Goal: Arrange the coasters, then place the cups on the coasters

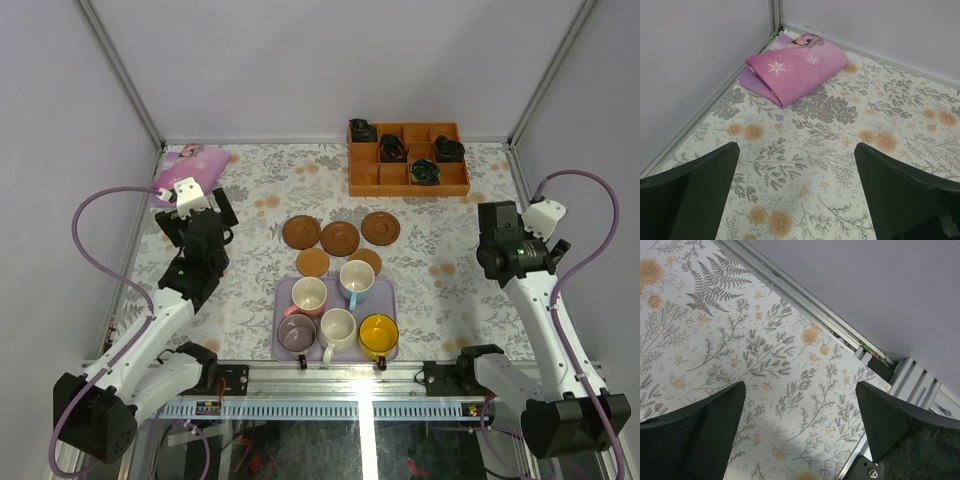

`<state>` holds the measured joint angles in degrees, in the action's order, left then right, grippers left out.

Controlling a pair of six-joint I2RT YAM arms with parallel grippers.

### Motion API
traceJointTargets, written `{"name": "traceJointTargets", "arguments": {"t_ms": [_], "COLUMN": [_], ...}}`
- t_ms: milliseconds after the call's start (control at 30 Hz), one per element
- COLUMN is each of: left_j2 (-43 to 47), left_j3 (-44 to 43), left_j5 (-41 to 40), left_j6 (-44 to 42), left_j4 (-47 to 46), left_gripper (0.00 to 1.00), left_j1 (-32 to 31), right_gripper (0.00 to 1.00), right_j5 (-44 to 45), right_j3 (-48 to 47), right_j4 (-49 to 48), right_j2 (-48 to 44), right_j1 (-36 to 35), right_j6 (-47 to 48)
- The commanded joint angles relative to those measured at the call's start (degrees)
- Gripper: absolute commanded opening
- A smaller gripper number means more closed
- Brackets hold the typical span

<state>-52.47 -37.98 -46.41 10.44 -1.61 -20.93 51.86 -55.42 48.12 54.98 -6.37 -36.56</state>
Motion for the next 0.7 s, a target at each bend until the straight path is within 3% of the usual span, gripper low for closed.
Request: {"name": "traceJointTargets", "arguments": {"t_ms": [0, 400, 667], "left_j2": [-1.0, -4.3, -5.3], "left_j3": [-2.1, -5.8, -7.6], "left_j5": [1.0, 8.5, 17.3], "left_j6": [1.7, 0.0, -2.8], "left_j4": [-1.1, 3.8, 4.0], "left_gripper": [1.00, 1.00, 1.00], "left_j1": [0.2, 0.4, 0.4], "right_gripper": [0.99, 0.99, 1.00], "right_j5": [3.5, 1.6, -10.6], "right_j3": [-2.4, -1.2, 5.2], "right_j4": [0.5, -7.2, -21.2], "right_j2": [0.5, -3.5, -13.3], "right_j1": [0.1, 0.1, 0.1], "right_j6": [-1.6, 3.2, 14.4]}}
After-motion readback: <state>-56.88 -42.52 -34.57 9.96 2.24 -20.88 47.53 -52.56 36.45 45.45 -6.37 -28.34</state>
